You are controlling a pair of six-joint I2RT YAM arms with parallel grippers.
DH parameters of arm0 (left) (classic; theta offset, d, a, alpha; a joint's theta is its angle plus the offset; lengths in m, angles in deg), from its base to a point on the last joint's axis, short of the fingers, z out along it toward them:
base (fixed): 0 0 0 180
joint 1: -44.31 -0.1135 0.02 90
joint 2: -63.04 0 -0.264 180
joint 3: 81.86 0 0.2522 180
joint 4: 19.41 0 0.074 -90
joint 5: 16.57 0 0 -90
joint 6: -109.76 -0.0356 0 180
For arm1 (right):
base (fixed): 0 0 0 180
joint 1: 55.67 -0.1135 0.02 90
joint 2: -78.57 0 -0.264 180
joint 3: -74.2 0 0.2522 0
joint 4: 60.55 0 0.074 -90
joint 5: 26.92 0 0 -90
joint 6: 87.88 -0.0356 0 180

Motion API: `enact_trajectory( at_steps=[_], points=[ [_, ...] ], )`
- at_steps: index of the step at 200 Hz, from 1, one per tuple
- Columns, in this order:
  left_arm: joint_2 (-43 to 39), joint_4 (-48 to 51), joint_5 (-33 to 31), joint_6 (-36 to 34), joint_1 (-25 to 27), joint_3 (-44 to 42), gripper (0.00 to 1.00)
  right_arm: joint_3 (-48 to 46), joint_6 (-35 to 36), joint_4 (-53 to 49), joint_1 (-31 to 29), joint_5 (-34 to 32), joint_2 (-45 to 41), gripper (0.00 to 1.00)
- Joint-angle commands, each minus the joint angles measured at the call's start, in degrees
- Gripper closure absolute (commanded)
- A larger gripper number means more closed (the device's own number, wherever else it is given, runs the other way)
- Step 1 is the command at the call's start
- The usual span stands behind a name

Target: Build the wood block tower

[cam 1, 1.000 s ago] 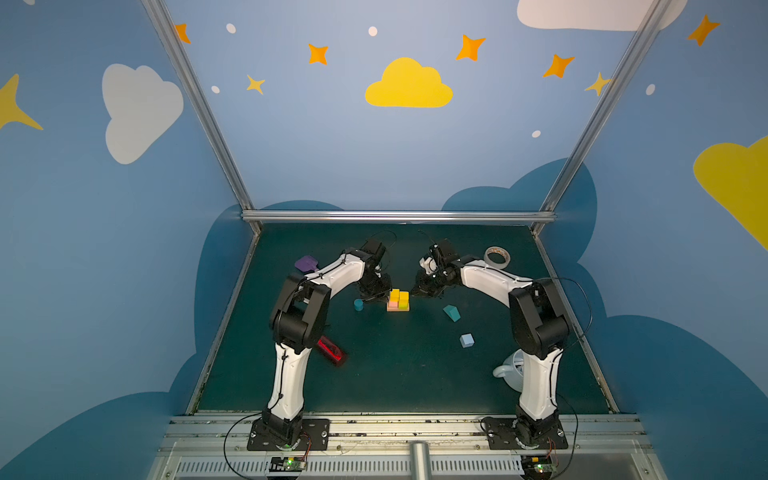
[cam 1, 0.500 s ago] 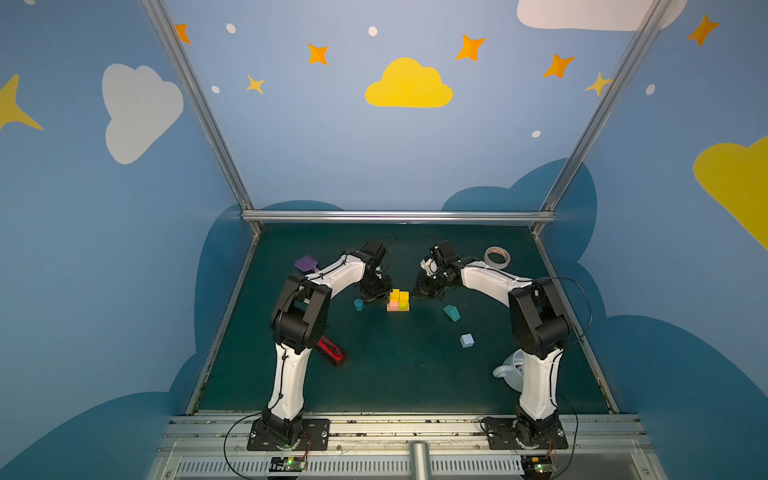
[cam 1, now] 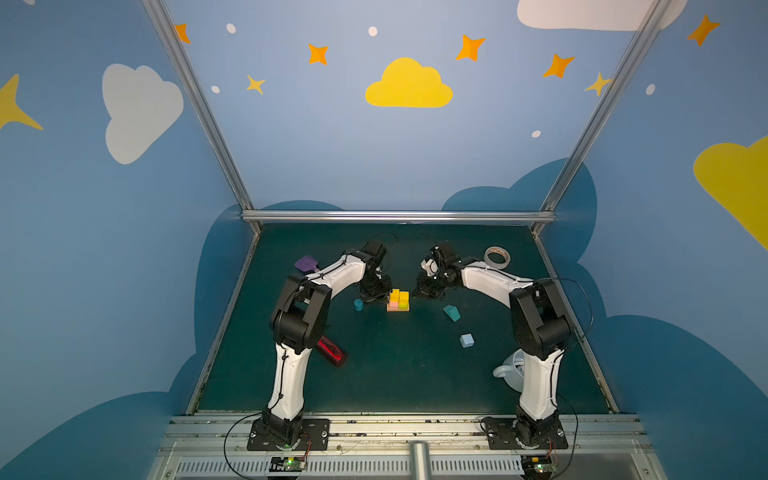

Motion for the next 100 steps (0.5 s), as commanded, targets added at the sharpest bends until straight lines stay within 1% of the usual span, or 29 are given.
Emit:
enact_trajectory(
  at_steps=[1,33,100],
  points=[
    [-1.67,2.58,-1.45,-1.22,0.13,1.87,0.95,-1.01,0.76,-2.39,-0.64,-2.35,-4.44,1.00],
    [-2.80,3.65,-2.08,-1.69,0.12,3.15,0.95,-2.81,1.03,-3.73,-2.02,-4.20,-6.95,1.00],
    [-6.44,4.93,-3.47,-1.85,0.10,2.82,0.95,-7.43,-0.93,-1.13,-4.50,-3.92,-8.73,1.00]
  ],
)
